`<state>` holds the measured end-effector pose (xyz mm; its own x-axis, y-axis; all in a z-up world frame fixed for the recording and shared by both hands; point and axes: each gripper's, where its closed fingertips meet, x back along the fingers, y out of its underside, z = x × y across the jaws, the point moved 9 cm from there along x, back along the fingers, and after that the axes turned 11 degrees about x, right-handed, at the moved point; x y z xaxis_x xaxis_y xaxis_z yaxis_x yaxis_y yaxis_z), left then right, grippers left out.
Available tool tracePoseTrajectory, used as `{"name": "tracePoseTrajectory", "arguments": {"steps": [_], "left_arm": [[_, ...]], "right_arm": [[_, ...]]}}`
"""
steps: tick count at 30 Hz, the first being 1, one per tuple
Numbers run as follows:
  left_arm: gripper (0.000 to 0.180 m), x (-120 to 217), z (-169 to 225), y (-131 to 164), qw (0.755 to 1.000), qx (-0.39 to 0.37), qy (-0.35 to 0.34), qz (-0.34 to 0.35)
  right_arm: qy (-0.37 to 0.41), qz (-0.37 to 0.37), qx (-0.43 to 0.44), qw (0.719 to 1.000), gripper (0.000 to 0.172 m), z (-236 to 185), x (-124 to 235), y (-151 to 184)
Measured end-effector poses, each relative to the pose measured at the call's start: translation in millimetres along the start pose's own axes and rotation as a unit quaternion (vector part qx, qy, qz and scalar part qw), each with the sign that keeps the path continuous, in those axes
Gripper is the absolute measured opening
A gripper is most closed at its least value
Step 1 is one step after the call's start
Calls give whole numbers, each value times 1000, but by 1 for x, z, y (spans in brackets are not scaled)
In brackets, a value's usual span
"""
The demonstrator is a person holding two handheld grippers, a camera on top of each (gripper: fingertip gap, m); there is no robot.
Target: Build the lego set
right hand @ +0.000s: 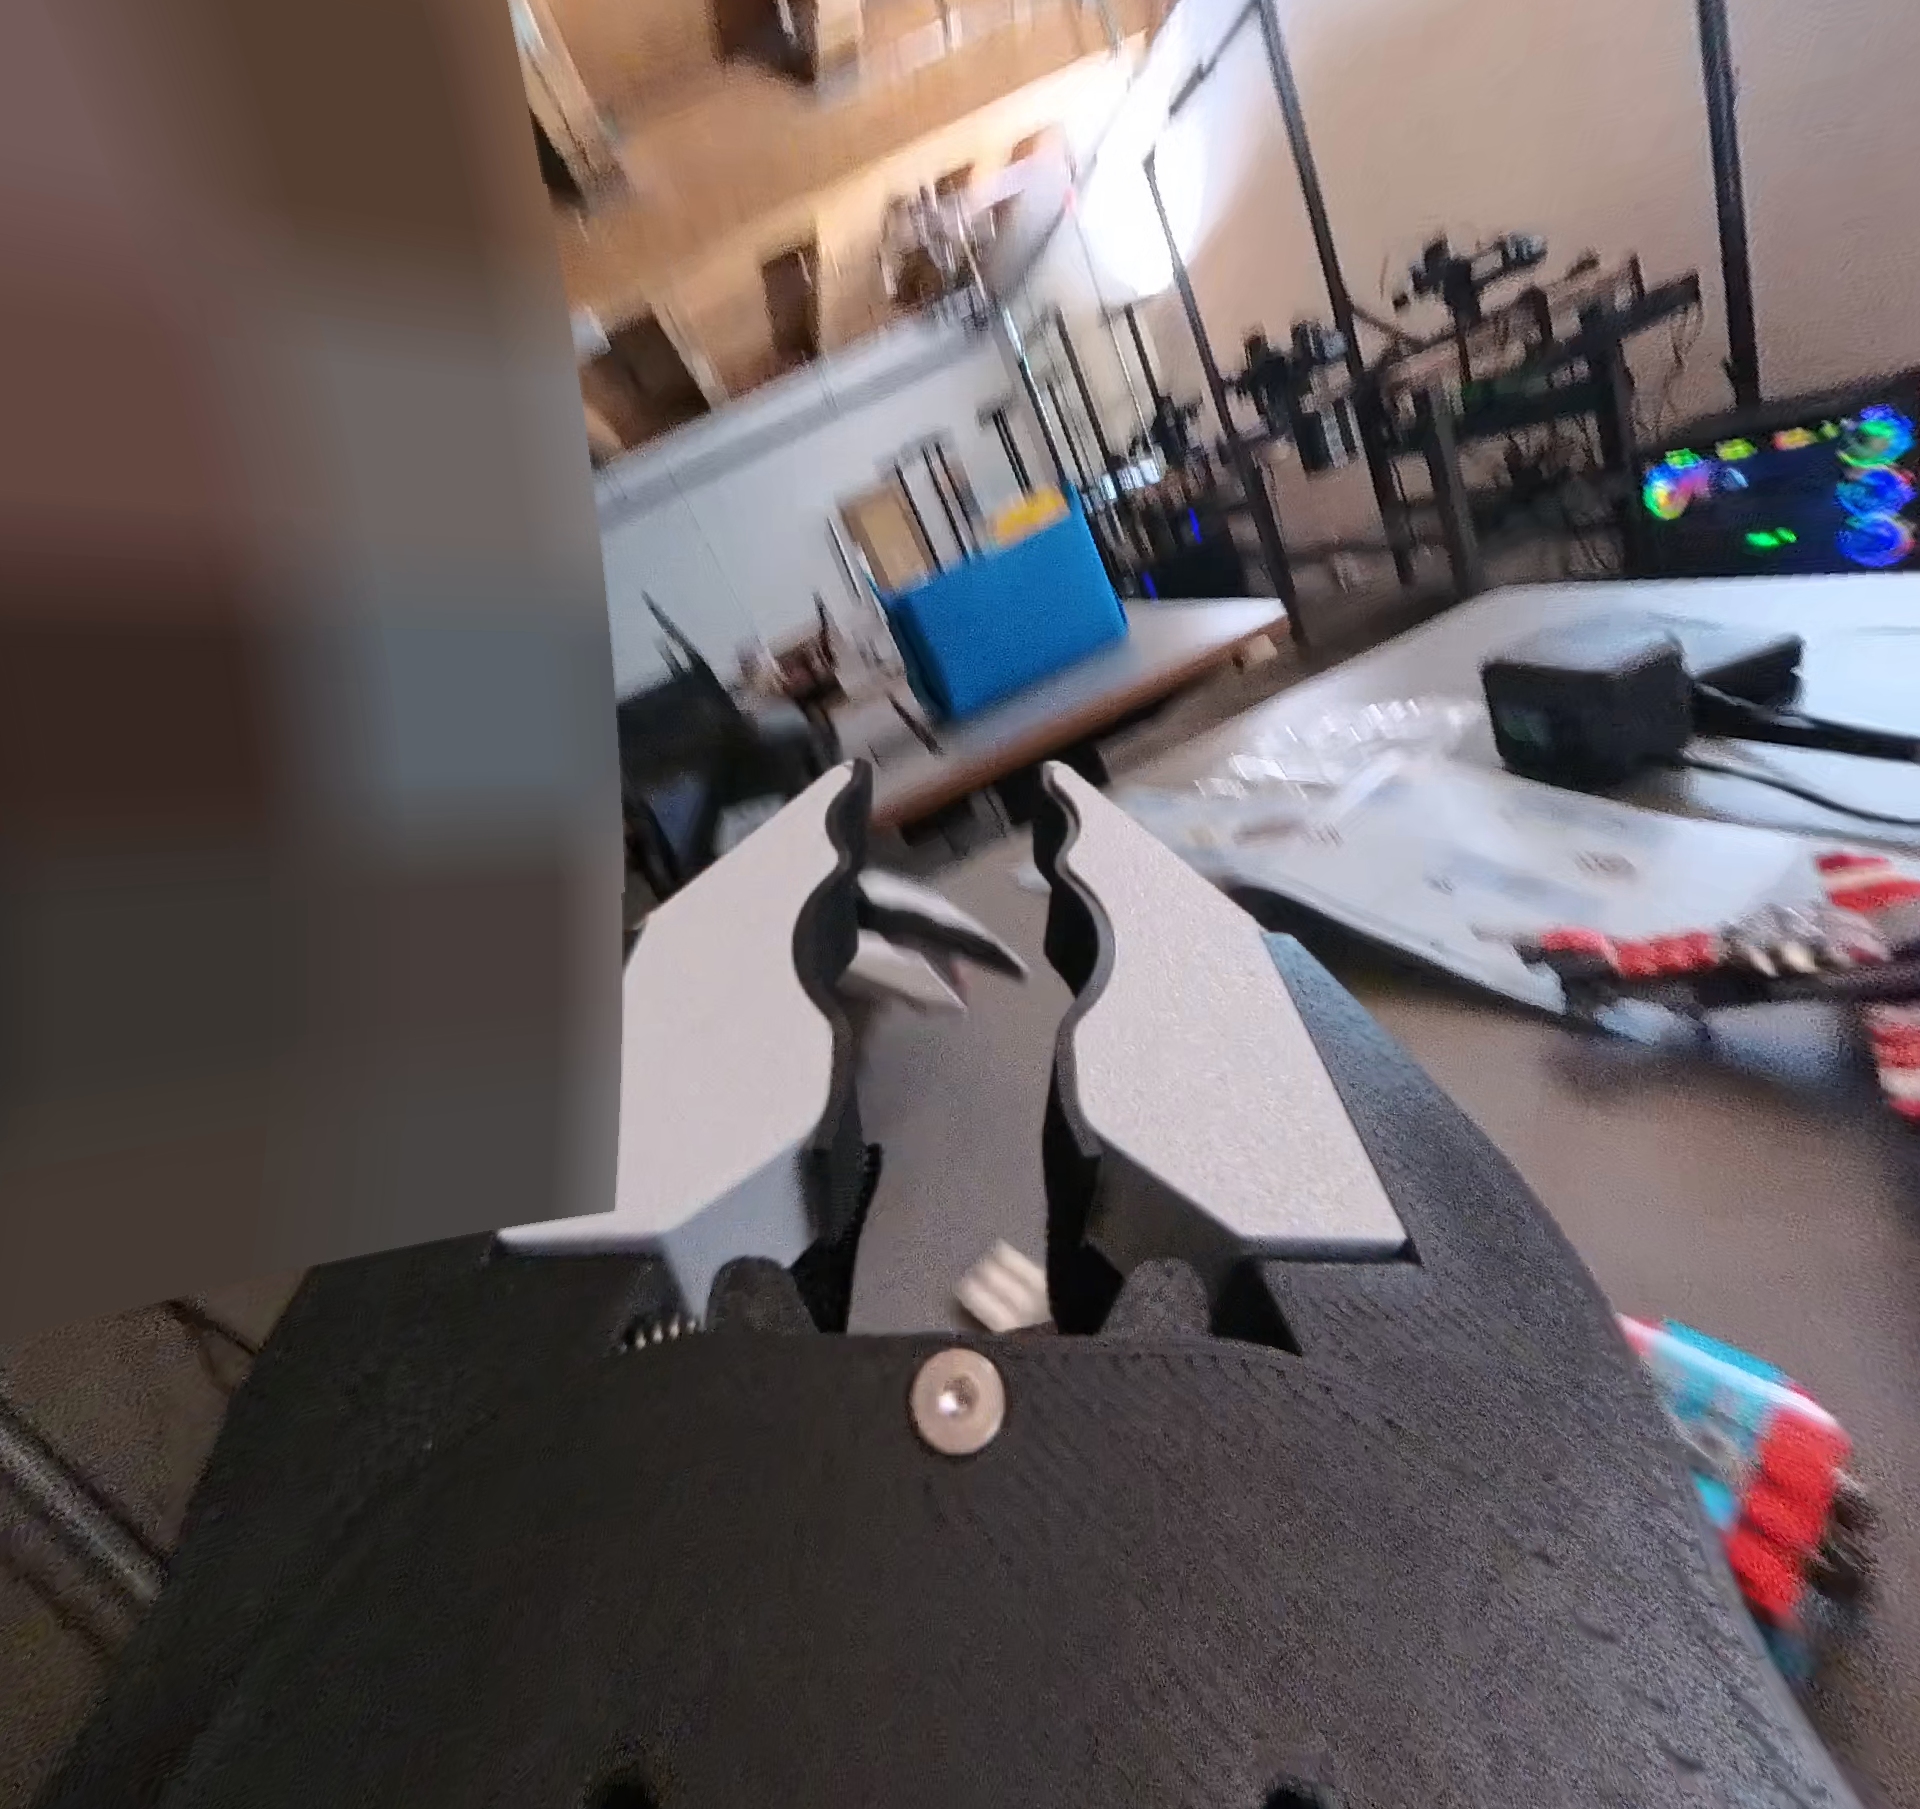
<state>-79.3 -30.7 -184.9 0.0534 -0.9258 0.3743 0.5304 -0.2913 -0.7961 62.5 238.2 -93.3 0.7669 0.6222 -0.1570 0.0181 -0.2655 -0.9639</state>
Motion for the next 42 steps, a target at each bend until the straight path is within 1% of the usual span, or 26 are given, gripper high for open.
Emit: {"name": "tracePoseTrajectory", "arguments": {"steps": [1,3,6,9,12,14,16,19,22,23,24,26,27,29,31,33,35,38,40,42], "left_arm": [[45,-4,4,-1,1000,-10,15,-5],[45,-16,15,-3,997,-48,43,-31],[46,-41,39,-7,982,-150,72,-92],[45,-70,62,-2,951,-235,118,-161],[42,-95,73,6,917,-304,122,-228],[38,-105,75,7,901,-326,122,-258],[33,-111,77,6,892,-339,122,-274],[27,-116,77,4,880,-355,117,-292],[21,-119,75,5,864,-376,103,-319],[13,-120,76,5,864,-375,108,-320],[9,-121,76,5,864,-373,109,-319],[9,-122,76,5,867,-368,115,-316],[9,-122,75,5,872,-358,117,-313],[9,-121,73,2,897,-305,135,-291],[9,-115,68,-5,924,-231,167,-255],[9,-107,61,-14,946,-149,196,-210],[8,-102,50,-24,959,-60,221,-170],[9,-96,41,-34,954,50,270,-119],[9,-95,40,-39,942,110,302,-93],[9,-96,42,-41,929,152,329,-73]], "right_arm": [[6,-42,31,999,32,2,-2,9],[3,-102,90,991,35,2,-7,21],[-14,-153,140,978,41,0,-15,29],[-15,-179,172,969,48,0,-16,36],[4,-173,178,969,45,3,-10,40],[18,-165,183,969,42,3,-4,42],[22,-162,186,969,37,2,2,45],[19,-165,177,970,35,2,6,51],[13,-162,168,972,34,0,5,52],[12,-163,168,972,34,0,4,53],[11,-165,167,972,34,-1,4,53],[11,-171,163,972,34,-1,3,56],[12,-175,163,971,34,0,3,57],[13,-183,168,969,33,0,2,60],[14,-190,180,965,33,-1,1,63],[16,-196,198,960,33,-3,0,67],[23,-199,227,953,33,-6,-2,70],[41,-191,282,939,37,-10,-5,74],[48,-170,312,933,38,-13,-8,73],[65,-147,337,928,38,-15,-11,71]]}}
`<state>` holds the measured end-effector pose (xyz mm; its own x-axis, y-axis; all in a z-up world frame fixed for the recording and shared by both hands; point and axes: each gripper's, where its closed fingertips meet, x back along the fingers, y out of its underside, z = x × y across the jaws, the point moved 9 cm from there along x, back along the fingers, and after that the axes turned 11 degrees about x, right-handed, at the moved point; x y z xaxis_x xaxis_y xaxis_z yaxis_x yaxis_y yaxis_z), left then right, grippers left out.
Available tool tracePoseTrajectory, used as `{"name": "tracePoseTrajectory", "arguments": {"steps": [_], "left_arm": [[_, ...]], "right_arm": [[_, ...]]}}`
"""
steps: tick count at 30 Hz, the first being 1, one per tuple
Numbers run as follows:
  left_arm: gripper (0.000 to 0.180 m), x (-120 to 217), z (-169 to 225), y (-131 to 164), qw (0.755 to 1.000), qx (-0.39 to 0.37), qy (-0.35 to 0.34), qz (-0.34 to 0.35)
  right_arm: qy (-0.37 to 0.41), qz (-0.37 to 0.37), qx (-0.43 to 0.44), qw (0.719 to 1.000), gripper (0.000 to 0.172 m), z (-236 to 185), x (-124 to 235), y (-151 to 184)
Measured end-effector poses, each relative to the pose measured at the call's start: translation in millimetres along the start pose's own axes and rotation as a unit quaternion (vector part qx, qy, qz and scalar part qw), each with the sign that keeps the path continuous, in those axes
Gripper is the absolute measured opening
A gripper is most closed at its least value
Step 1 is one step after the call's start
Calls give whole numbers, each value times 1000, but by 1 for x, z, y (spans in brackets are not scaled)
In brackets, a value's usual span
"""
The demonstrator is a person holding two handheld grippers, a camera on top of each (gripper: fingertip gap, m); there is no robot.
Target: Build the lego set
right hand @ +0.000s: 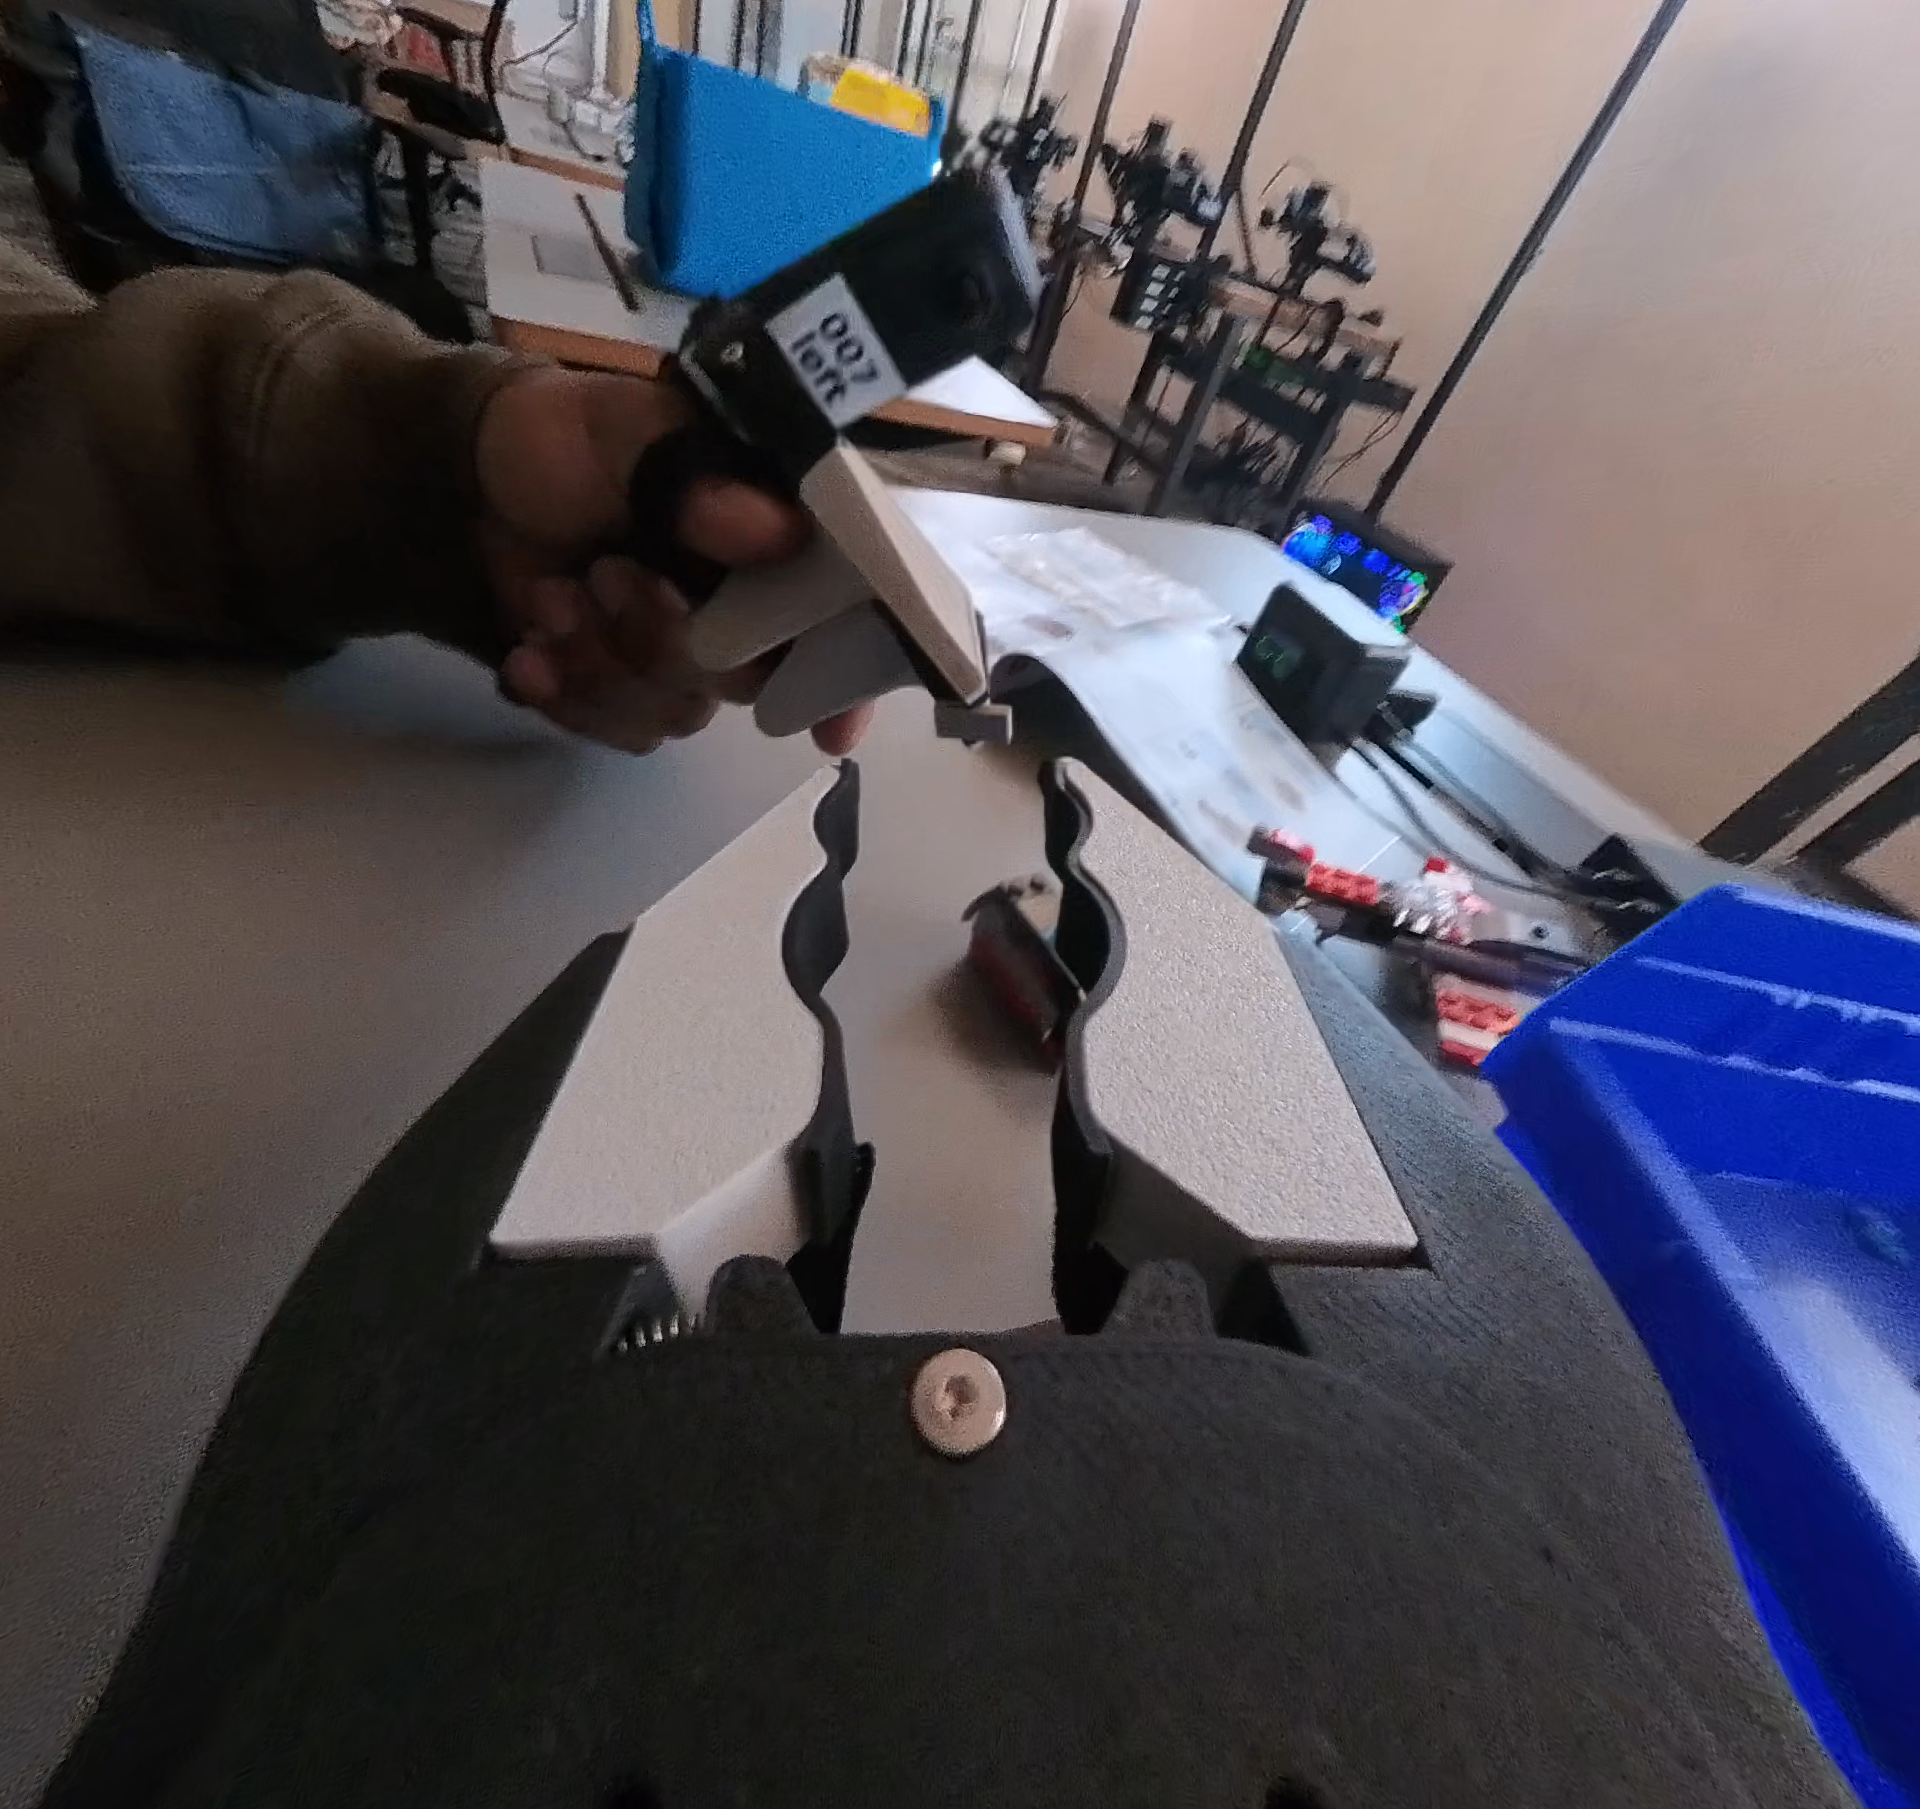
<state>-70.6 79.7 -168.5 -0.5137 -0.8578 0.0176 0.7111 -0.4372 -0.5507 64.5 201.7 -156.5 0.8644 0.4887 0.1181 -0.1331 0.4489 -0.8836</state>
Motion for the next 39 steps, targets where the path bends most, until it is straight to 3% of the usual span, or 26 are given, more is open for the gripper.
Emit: {"name": "tracePoseTrajectory", "arguments": {"steps": [8,19,23,30,33,39], "left_arm": [[9,-8,-1,3,993,92,70,40],[9,-19,2,11,992,95,77,20],[13,-18,4,9,998,48,36,15],[19,-17,21,8,987,-127,-98,-6],[19,-22,19,13,981,-141,-134,-18],[17,-27,13,18,983,-116,-135,-34]], "right_arm": [[55,18,57,997,35,-1,-6,-3],[43,11,44,998,18,-5,-1,-1],[43,-6,35,998,17,-5,0,-1],[54,-84,14,995,17,-5,-1,7],[55,-100,20,993,17,-7,-2,8],[48,-113,41,992,17,-14,-5,8]]}}
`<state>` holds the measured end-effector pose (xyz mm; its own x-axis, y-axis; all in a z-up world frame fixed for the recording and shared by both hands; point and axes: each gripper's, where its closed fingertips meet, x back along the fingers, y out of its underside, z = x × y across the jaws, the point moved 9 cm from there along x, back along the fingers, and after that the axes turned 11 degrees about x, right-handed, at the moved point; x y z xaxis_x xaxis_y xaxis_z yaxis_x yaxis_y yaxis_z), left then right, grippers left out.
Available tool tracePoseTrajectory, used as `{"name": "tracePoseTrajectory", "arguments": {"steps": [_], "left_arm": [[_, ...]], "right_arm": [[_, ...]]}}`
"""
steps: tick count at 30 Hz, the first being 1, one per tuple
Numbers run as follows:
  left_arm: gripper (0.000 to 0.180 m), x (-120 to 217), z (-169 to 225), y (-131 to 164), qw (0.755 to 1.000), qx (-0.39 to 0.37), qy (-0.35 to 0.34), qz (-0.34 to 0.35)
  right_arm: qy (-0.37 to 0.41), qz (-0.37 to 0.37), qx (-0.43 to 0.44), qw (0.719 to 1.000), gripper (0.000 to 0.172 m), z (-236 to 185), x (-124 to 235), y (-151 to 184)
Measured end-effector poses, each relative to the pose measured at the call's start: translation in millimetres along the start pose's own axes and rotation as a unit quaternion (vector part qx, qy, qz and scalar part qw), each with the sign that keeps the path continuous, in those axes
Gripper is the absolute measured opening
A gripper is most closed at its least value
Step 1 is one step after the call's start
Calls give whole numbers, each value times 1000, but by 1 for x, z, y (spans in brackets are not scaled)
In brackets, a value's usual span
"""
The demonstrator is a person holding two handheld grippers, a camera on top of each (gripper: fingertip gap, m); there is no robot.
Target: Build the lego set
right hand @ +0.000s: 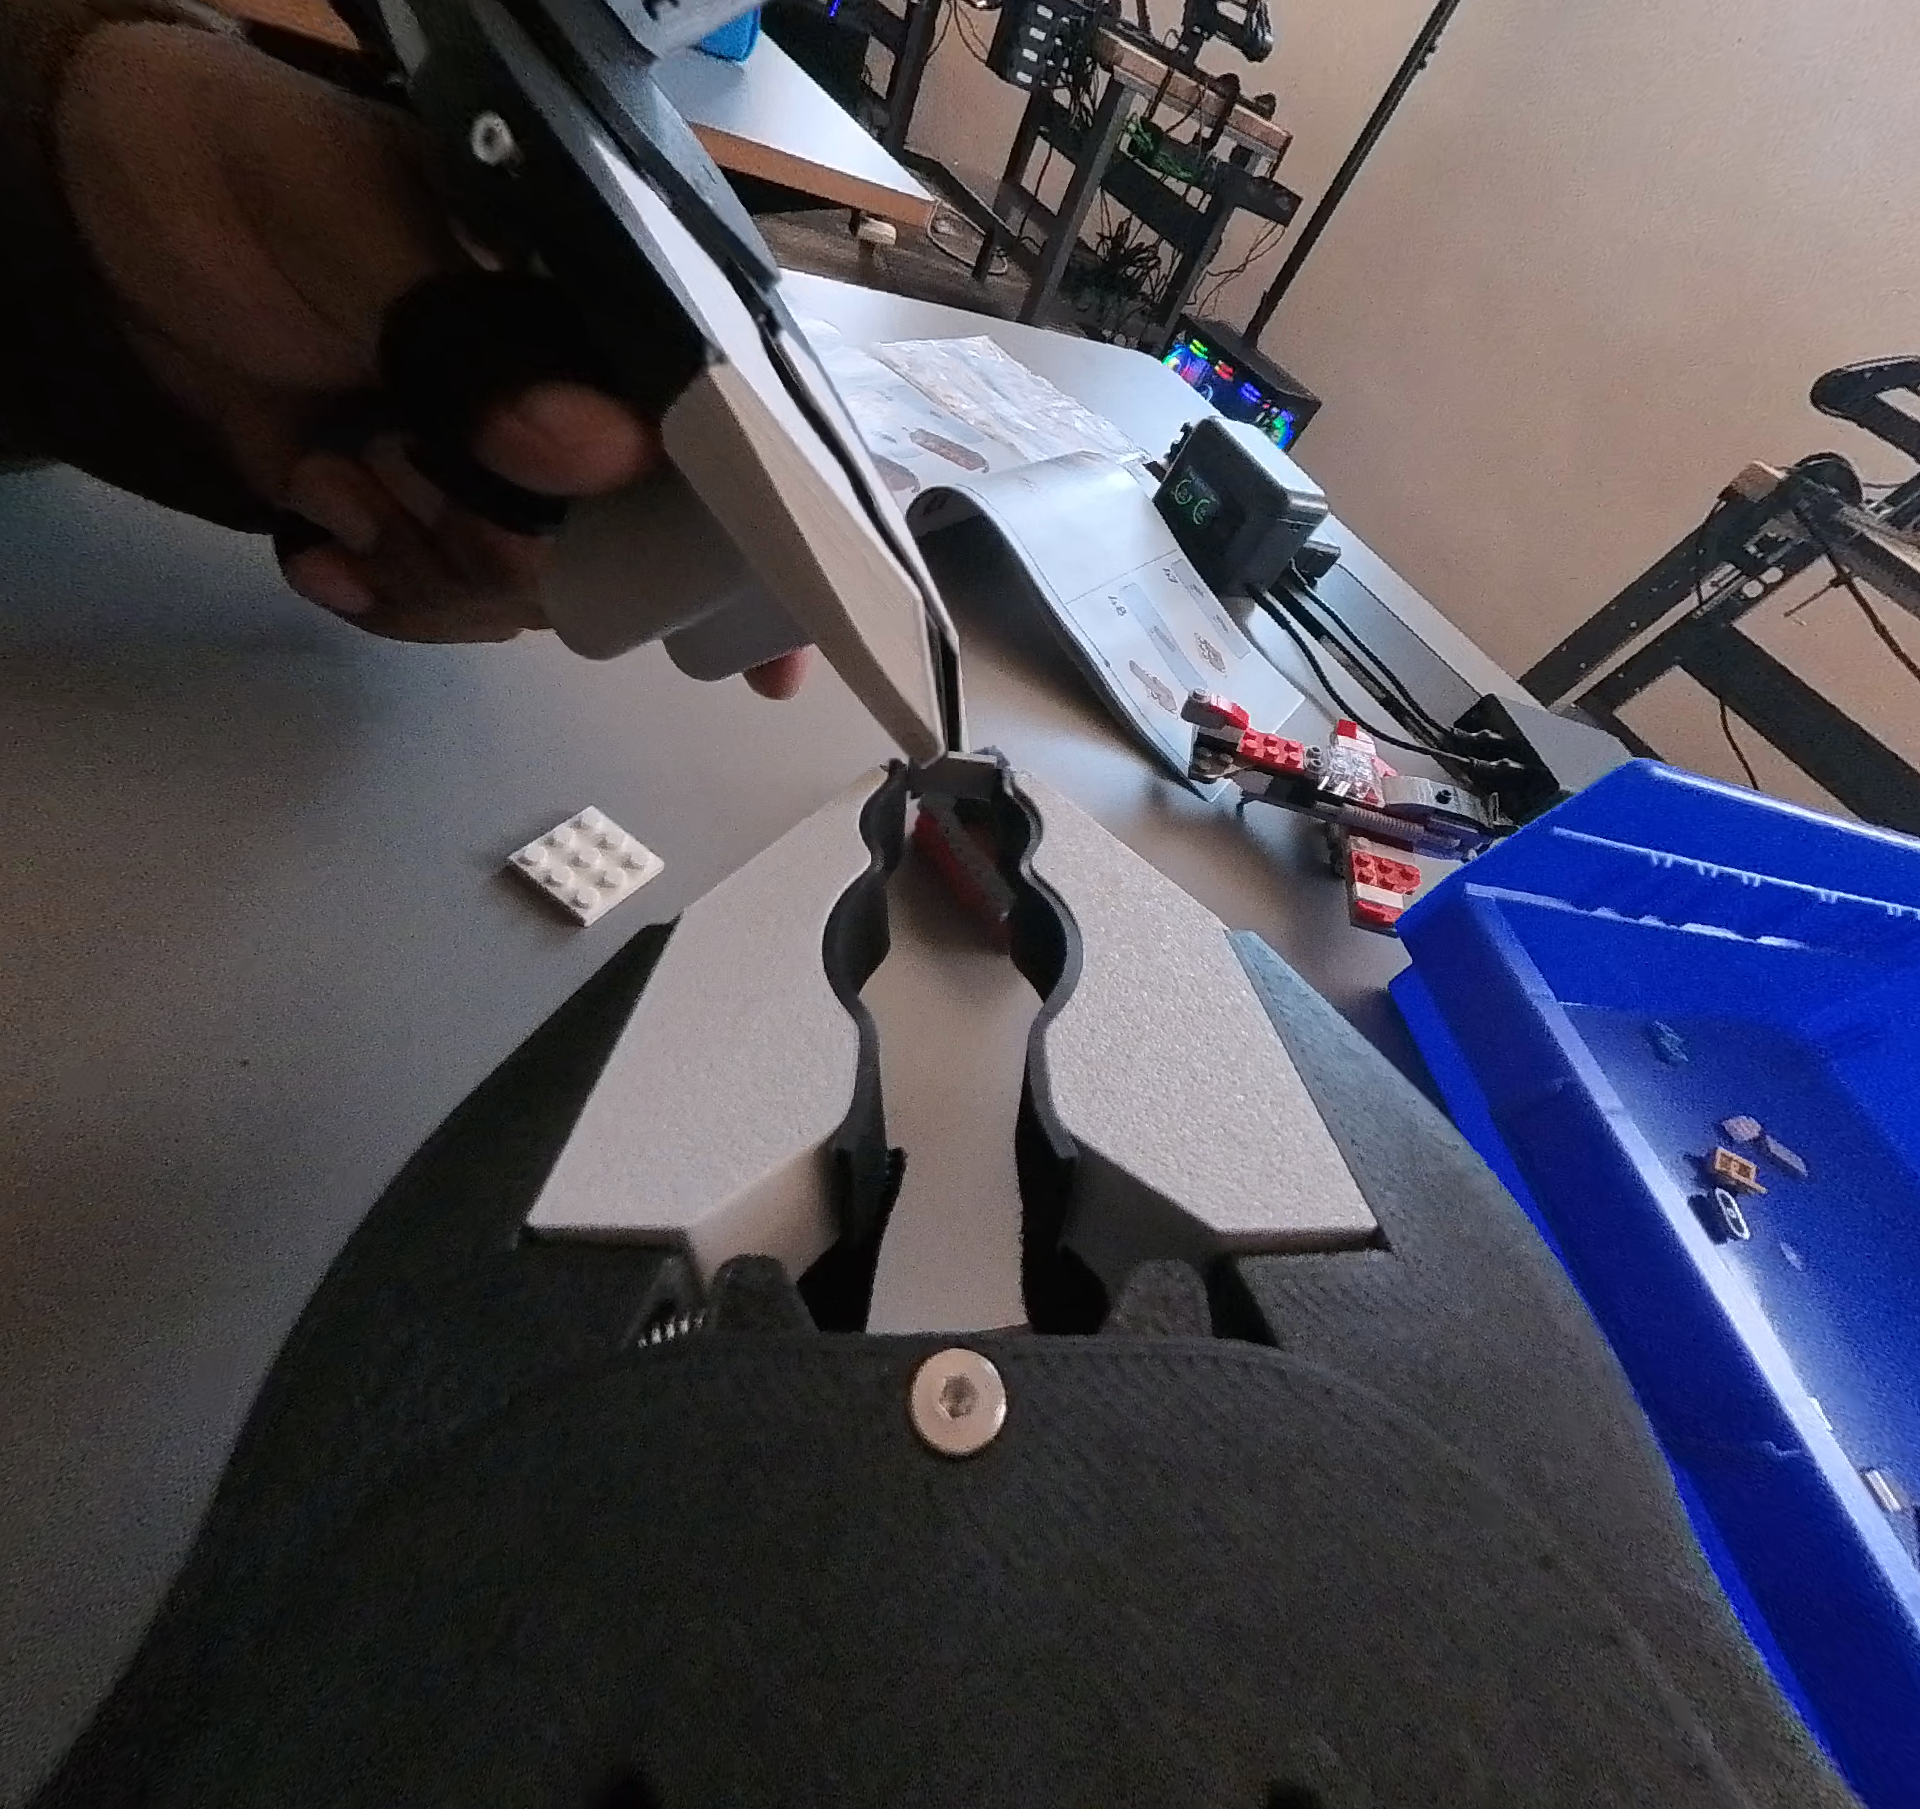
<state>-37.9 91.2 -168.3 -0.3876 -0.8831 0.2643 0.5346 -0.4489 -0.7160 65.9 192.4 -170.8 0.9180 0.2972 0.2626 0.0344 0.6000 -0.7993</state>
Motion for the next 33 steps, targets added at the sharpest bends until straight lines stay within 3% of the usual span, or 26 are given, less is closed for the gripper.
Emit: {"name": "tracePoseTrajectory", "arguments": {"steps": [6,13,18,33], "left_arm": [[4,-1,-6,3,999,31,15,-12],[3,12,-11,2,990,92,99,-35],[3,14,-4,7,981,89,155,-78],[3,15,2,13,970,78,206,-108]], "right_arm": [[-18,17,-6,1000,18,-2,1,0],[-71,78,-2,994,34,7,12,-3],[-119,108,10,987,36,2,17,-6],[-189,178,17,965,39,-10,26,-9]]}}
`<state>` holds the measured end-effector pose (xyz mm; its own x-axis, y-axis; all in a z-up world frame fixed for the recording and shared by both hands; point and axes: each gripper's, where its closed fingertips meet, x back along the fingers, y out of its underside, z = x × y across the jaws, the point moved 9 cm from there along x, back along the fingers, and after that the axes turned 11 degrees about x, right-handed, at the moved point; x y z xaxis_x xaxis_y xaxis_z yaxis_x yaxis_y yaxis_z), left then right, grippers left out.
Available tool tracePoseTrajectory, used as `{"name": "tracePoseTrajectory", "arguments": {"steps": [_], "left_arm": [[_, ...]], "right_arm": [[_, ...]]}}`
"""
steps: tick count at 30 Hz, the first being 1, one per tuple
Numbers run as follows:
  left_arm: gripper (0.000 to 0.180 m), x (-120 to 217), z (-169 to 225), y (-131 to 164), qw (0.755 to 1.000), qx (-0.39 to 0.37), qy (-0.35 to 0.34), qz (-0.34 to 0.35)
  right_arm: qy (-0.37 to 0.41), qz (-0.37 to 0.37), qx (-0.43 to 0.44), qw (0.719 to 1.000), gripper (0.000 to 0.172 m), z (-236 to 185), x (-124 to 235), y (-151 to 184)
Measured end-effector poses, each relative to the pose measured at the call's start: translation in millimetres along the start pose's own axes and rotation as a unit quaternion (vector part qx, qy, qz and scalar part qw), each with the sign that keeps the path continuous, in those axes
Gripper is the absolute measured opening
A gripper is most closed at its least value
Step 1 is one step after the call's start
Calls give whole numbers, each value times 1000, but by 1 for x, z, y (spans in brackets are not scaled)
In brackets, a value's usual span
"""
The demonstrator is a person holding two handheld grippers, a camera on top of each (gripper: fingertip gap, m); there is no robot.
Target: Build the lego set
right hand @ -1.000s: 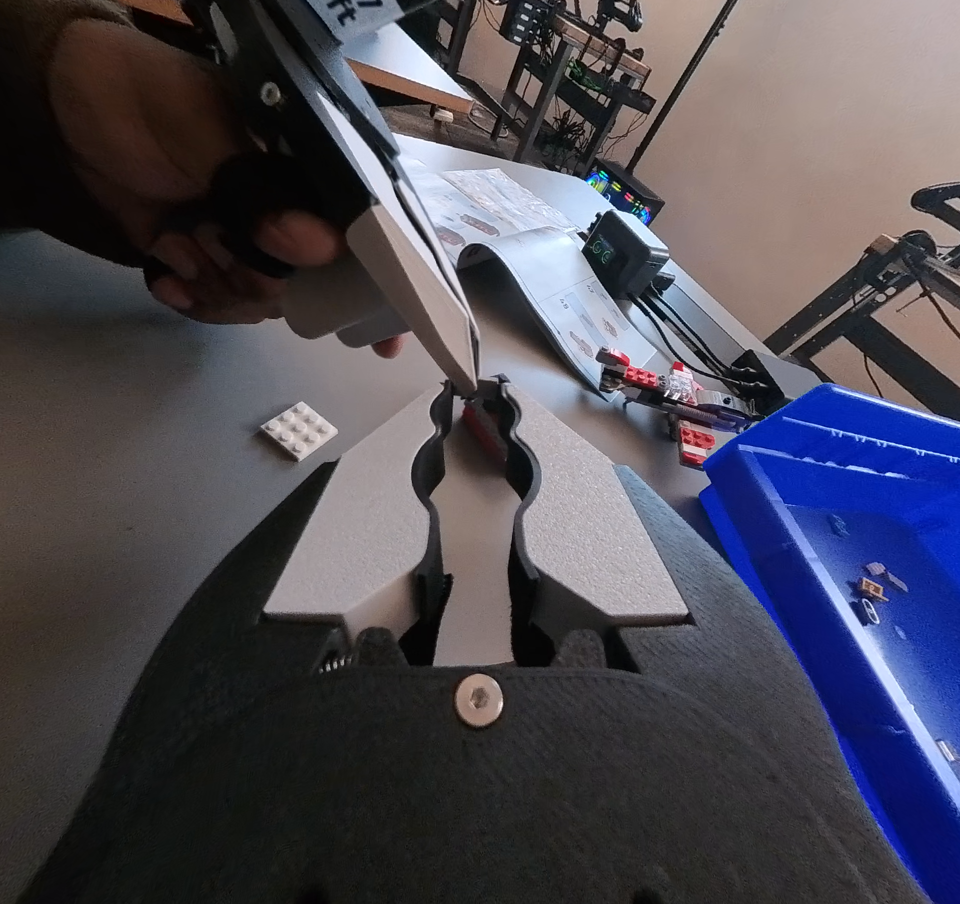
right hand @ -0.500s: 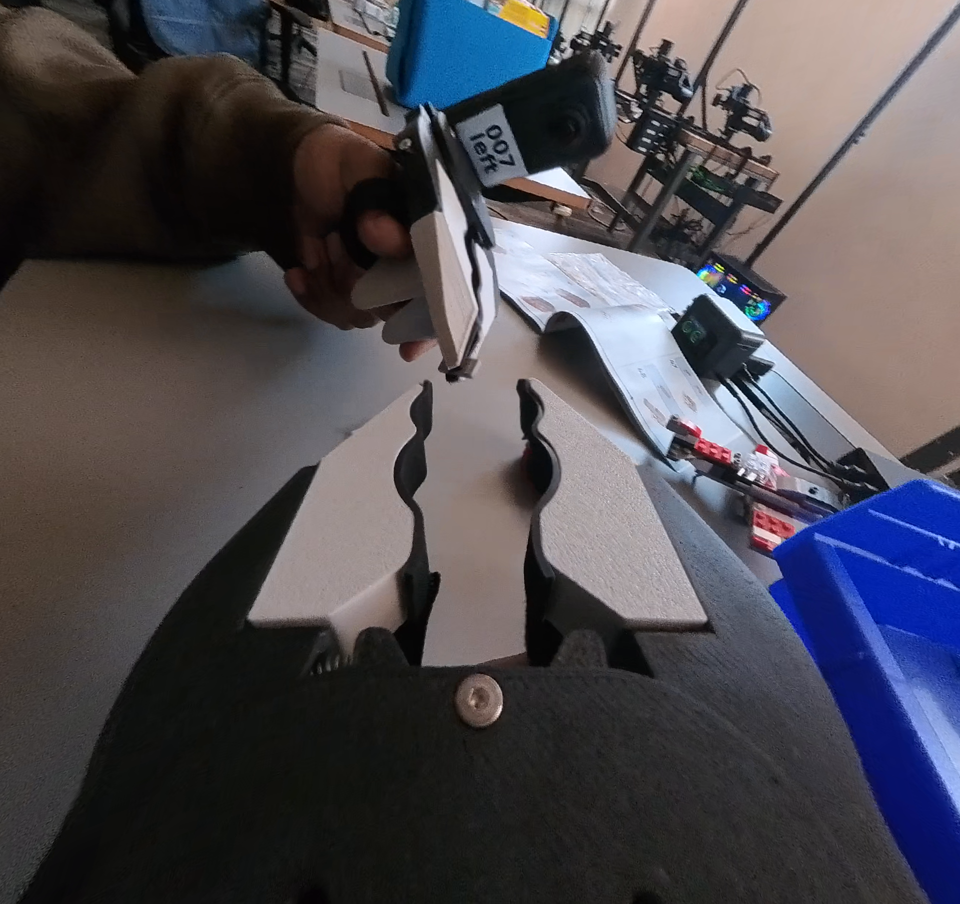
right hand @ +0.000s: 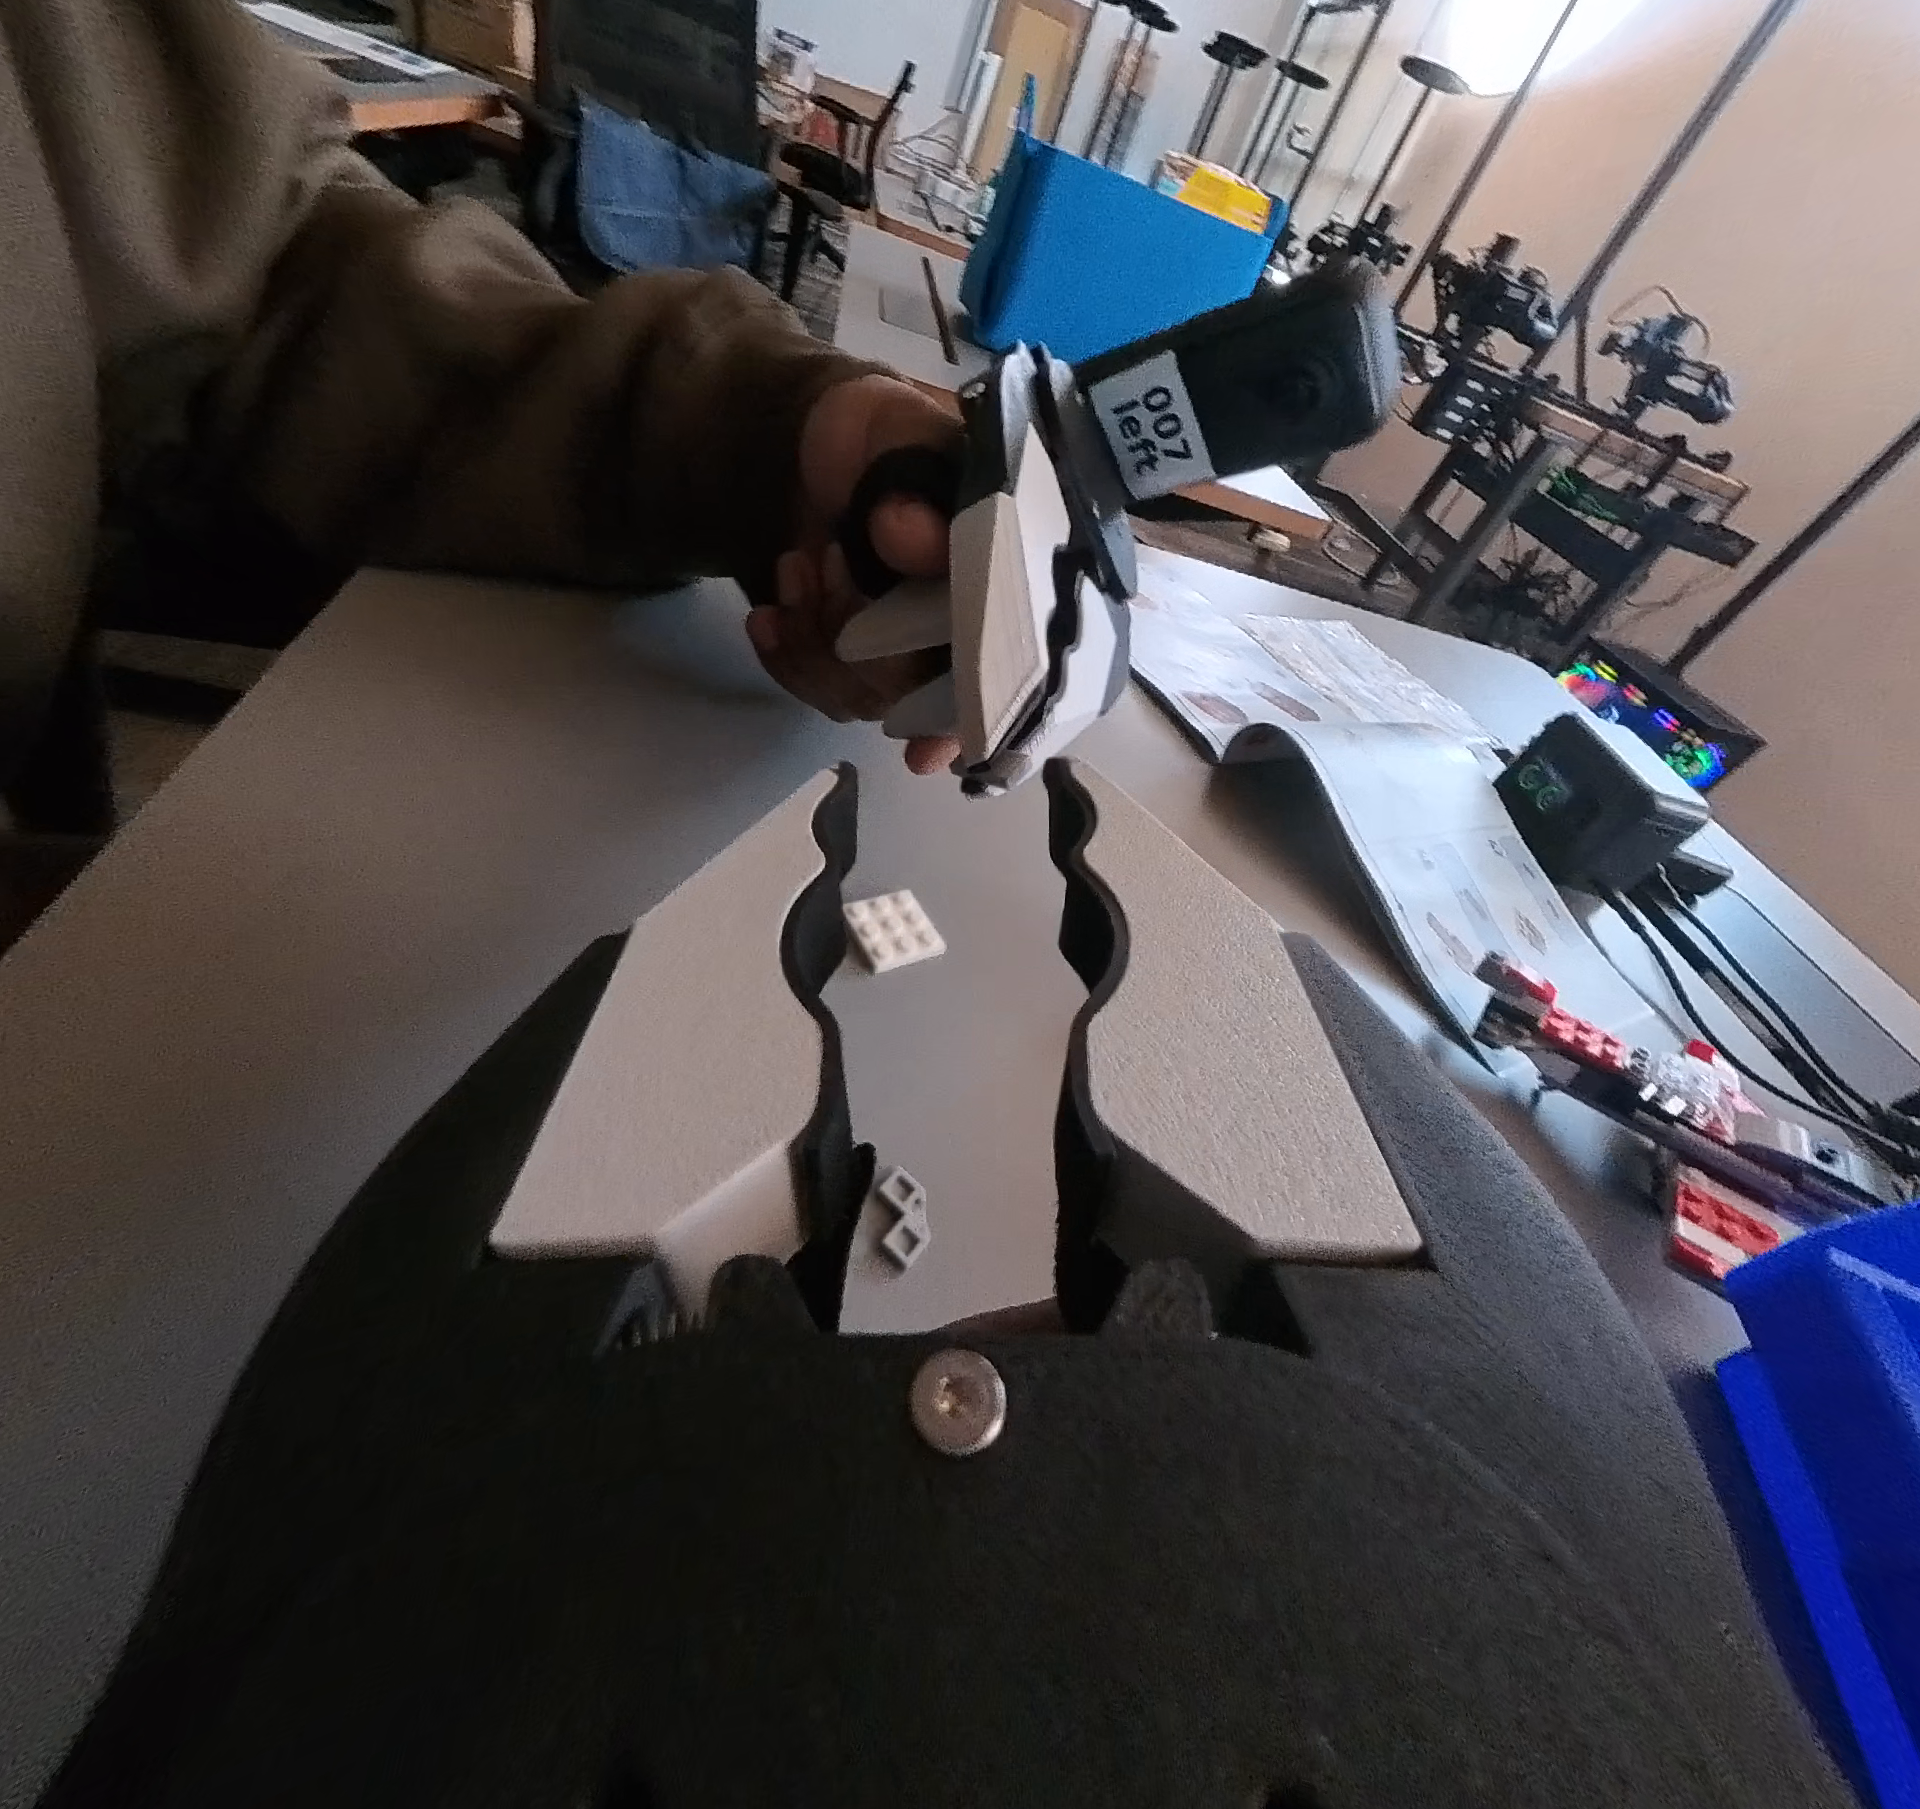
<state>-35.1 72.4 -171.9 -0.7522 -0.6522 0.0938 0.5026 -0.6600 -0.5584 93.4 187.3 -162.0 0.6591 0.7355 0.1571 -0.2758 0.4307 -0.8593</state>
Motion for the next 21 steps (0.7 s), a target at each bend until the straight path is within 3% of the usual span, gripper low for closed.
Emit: {"name": "tracePoseTrajectory", "arguments": {"steps": [21], "left_arm": [[3,-16,7,16,996,-22,22,-81]], "right_arm": [[-58,6,62,996,16,-13,1,1]]}}
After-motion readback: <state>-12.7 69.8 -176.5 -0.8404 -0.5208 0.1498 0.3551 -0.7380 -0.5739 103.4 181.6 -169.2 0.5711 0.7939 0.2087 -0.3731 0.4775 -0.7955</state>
